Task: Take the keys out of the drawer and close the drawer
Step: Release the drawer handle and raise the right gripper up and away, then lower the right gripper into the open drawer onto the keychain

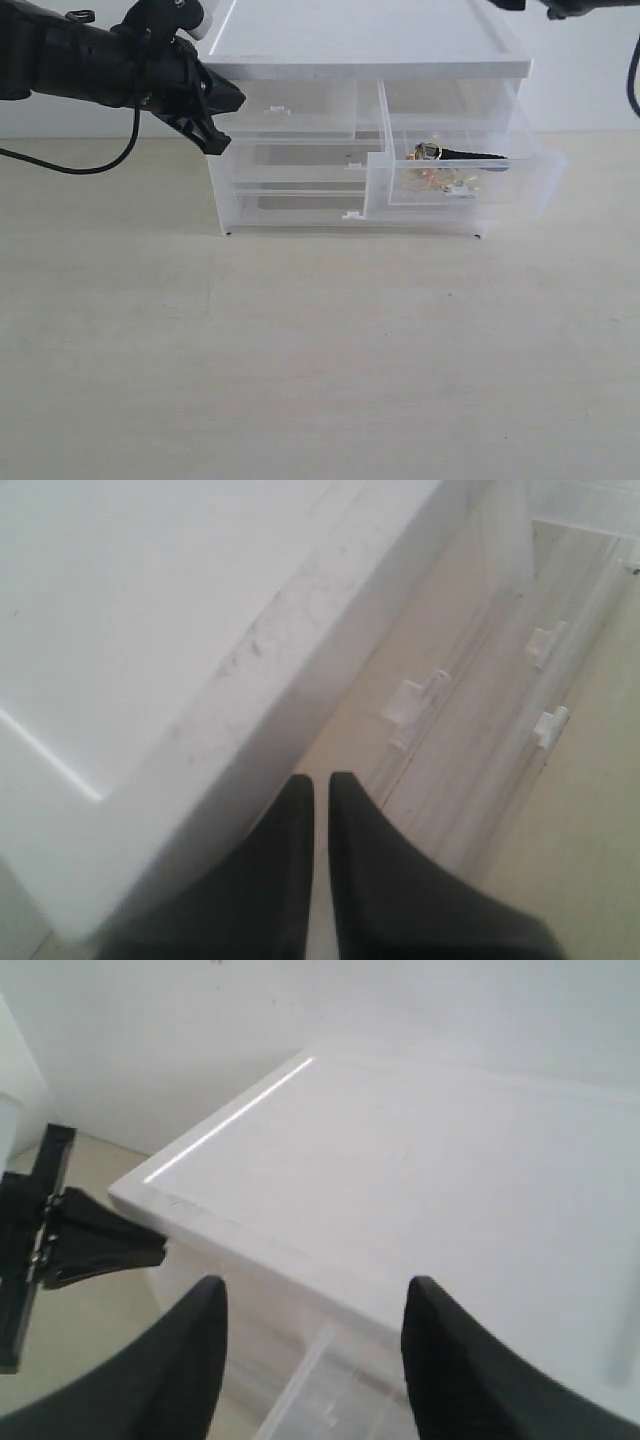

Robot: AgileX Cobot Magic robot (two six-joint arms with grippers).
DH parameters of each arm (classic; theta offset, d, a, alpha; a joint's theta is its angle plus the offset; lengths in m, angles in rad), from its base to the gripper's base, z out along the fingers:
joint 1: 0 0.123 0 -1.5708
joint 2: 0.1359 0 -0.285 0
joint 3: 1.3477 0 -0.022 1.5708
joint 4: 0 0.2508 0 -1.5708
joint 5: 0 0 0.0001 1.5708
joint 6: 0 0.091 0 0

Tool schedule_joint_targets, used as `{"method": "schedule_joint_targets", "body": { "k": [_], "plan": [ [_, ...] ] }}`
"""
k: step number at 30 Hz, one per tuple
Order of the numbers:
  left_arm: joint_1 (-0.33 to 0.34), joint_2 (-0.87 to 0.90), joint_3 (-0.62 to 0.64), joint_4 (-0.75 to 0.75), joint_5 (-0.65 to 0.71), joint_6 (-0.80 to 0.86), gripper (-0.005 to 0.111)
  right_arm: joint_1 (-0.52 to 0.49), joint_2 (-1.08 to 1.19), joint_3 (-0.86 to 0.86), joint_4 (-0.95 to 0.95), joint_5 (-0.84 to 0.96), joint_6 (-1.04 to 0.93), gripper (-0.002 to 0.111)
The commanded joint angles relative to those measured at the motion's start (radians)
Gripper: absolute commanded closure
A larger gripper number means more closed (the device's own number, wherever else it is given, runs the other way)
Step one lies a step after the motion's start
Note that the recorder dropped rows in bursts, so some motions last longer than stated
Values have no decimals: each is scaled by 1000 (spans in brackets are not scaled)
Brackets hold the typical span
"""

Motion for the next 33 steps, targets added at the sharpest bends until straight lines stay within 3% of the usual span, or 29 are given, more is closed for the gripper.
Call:
{"method": "schedule_joint_targets", "body": {
  "k": [1,7,9,12,16,19,33],
  "plan": [
    [0,-9,-15,-30,-72,-8,103,0,-54,-17,4,82,-239,61],
    [0,-9,-15,-30,-72,0,103,9,-86,-15,4,237,-490,61],
    [0,-9,-15,-30,-72,-1,103,19,-86,-12,4,224,-418,61],
    [0,-9,-15,-30,-72,8,103,46,-66,-7,4,175,-495,61],
    [0,-9,-15,-30,-67,8,103,80,-35,-7,4,248,-509,61],
    [0,-9,-15,-30,-66,8,103,83,-21,-7,4,230,-400,61],
    [2,-9,-15,-30,-77,8,103,83,-20,-7,4,230,-406,61]
  ]
}}
